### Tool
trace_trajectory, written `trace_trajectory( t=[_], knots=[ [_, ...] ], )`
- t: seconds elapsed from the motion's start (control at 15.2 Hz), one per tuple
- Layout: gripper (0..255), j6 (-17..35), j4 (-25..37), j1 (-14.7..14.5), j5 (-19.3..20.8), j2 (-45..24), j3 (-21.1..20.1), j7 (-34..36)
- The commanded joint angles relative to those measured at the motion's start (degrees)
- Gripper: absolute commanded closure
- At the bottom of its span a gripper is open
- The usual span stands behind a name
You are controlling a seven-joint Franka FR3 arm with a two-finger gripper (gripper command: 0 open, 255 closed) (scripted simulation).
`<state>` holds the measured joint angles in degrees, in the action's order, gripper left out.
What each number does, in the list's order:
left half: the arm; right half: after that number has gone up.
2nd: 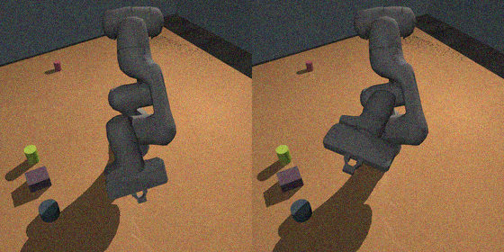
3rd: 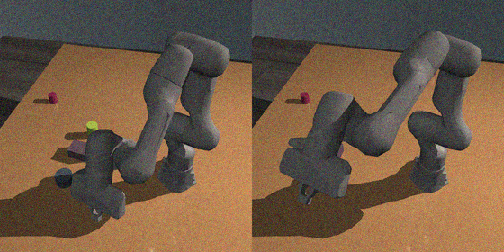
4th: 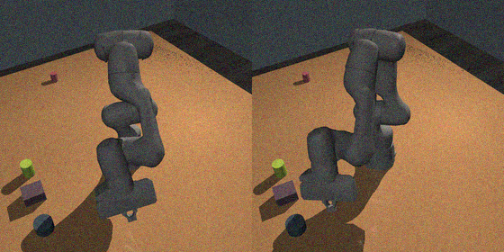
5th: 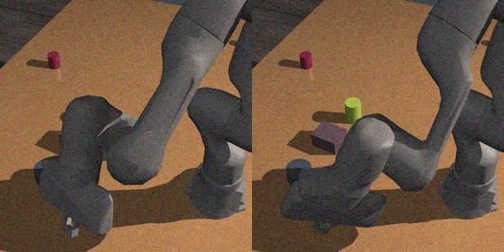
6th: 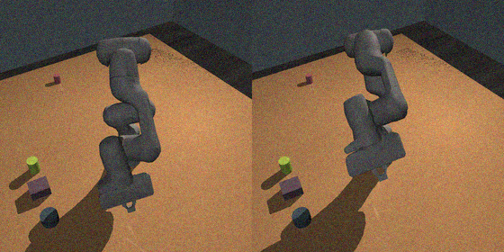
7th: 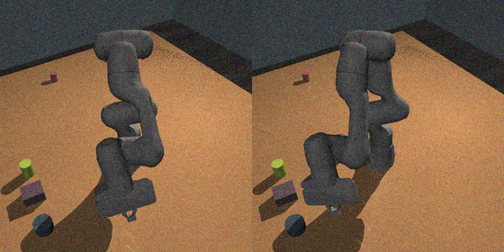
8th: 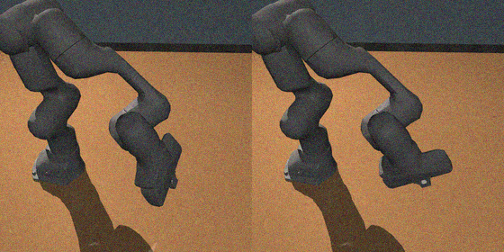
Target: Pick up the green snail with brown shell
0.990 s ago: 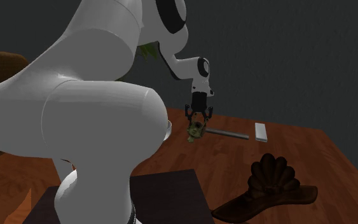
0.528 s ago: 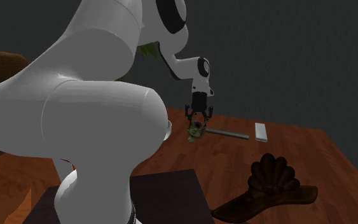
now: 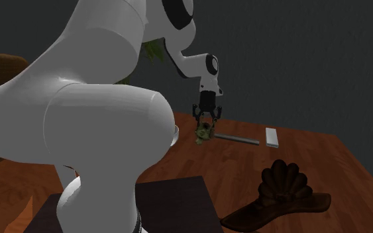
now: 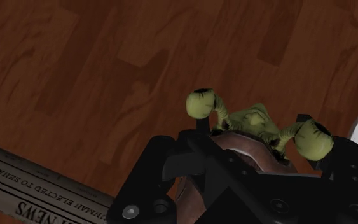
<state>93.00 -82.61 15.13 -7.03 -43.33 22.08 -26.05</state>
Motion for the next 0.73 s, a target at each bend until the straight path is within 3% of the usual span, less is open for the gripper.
trace_trajectory(
  t=[0.0, 0.66],
  knots=[
    [255, -1.32, 0.81, 0.05, 0.2, 0.58, 0.16, -0.06],
    [255, -5.79, 2.48, -0.23, 1.08, 3.5, 0.78, -0.12]
  ],
)
